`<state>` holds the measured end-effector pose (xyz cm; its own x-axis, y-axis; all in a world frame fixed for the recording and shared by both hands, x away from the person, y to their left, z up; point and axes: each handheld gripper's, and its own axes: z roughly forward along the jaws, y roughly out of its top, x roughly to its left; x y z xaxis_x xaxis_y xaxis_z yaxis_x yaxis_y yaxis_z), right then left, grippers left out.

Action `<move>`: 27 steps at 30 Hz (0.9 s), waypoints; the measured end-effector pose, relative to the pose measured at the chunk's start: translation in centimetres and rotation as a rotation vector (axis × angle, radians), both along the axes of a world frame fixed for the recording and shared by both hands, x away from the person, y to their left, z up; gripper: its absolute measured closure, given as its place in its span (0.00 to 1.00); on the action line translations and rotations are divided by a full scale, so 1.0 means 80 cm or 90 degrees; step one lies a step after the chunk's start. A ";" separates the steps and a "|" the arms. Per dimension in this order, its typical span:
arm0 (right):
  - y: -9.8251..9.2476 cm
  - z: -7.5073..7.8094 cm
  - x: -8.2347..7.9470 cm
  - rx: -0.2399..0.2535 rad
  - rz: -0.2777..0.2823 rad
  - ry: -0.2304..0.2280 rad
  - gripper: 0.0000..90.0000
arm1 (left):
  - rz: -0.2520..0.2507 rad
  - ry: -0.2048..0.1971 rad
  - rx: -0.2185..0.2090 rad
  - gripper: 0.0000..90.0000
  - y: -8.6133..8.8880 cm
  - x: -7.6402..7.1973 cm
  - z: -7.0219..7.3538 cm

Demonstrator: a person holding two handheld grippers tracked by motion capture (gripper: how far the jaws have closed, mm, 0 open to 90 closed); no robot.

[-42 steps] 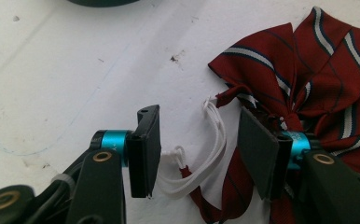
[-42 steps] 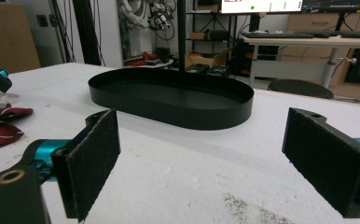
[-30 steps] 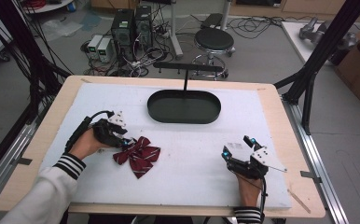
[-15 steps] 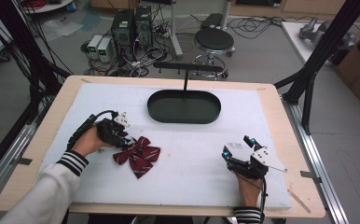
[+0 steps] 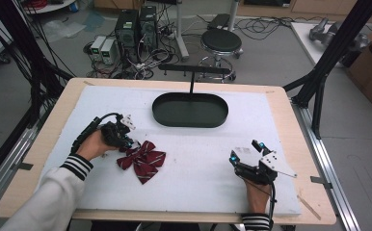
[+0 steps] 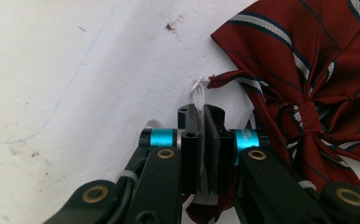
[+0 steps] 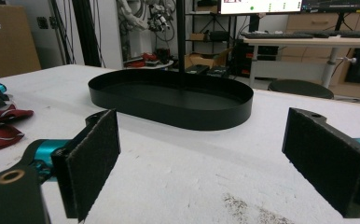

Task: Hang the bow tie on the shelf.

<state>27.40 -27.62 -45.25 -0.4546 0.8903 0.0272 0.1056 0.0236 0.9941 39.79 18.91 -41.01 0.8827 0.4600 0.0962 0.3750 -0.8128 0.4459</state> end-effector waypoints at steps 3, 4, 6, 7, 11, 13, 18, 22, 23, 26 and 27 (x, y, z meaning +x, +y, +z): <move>0.000 0.000 0.000 0.000 0.000 0.000 0.12 | 0.002 -0.011 -0.012 0.95 0.001 -0.001 0.001; 0.000 0.000 0.000 0.000 0.000 0.000 0.12 | 0.000 -0.013 -0.017 0.95 0.002 -0.001 0.003; 0.000 0.000 0.000 0.000 0.000 0.000 0.12 | 0.003 -0.027 -0.025 0.95 0.005 -0.002 0.007; 0.000 0.000 0.000 0.000 0.000 0.000 0.12 | 0.007 -0.030 -0.034 0.95 0.006 -0.002 0.008; 0.000 0.000 0.000 0.000 0.000 0.000 0.12 | 0.019 -0.042 -0.081 0.95 0.014 -0.003 0.015; 0.000 0.000 0.000 0.000 0.000 0.000 0.11 | 0.027 -0.052 -0.100 0.95 0.018 -0.003 0.019; 0.000 0.000 0.000 -0.001 0.000 -0.002 0.12 | 0.048 -0.080 -0.153 0.95 0.025 -0.004 0.030; 0.000 0.000 0.000 -0.002 0.001 -0.001 0.12 | 0.066 -0.114 -0.201 0.95 0.029 -0.005 0.038; 0.000 0.000 0.000 -0.003 0.001 -0.002 0.12 | 0.067 -0.122 -0.209 0.95 0.030 -0.004 0.040; 0.000 0.000 0.000 -0.002 0.000 -0.002 0.12 | 0.079 -0.147 -0.235 0.95 0.034 -0.005 0.045; 0.000 0.000 0.000 -0.002 0.001 -0.002 0.12 | 0.084 -0.153 -0.250 0.95 0.036 -0.005 0.047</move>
<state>27.37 -27.59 -45.24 -0.4557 0.8898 0.0227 0.1022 0.0270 0.9944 39.42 21.79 -37.26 0.7884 0.6091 0.0866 0.3125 -0.5177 0.7965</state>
